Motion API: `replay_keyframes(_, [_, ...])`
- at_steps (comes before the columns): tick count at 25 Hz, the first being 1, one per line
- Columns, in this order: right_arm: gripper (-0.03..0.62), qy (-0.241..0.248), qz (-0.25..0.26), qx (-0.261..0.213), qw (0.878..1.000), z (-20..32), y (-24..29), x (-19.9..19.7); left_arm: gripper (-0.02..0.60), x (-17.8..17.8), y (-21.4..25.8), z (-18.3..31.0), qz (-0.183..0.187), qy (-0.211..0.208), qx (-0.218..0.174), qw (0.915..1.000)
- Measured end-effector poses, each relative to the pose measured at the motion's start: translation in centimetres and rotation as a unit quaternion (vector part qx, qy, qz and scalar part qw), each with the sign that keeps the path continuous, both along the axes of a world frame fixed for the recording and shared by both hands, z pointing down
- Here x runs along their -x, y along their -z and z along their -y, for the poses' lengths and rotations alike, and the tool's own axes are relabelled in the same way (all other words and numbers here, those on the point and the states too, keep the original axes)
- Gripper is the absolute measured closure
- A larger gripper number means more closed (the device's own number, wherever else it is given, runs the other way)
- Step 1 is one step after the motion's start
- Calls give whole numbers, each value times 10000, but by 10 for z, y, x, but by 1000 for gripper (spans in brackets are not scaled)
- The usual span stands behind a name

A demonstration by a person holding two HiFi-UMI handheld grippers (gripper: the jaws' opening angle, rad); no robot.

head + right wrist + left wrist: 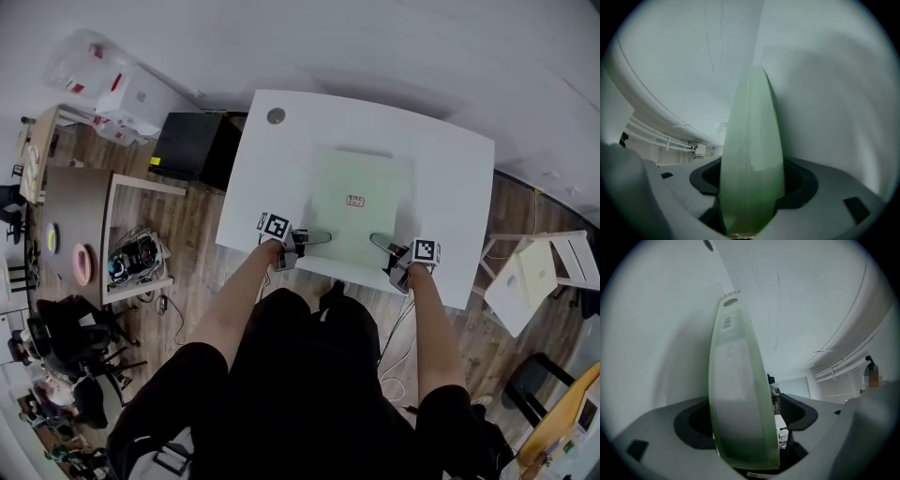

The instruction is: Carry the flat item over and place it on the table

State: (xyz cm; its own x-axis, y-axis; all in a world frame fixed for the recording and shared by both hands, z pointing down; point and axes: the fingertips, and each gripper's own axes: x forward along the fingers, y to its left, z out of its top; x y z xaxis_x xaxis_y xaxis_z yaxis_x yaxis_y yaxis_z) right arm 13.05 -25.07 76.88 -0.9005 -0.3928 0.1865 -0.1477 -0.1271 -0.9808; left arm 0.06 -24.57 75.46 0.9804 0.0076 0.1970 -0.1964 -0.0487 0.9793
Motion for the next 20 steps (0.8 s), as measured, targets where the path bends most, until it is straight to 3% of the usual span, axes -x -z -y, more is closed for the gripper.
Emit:
replay_keyframes(4, [293,37,53,32,10000,1,3,-1,179,9,-7,4,341,-24,-365,9987])
replay_keyframes(11, [293,172,-269,-157,9994,-2,1,2,181,32,-8,23,621,551,-593,9948])
replay_keyframes(20, [273,126,-1111,-326,9932,-7,-3,-1,181,27,-10,9,816,276,-712,9937])
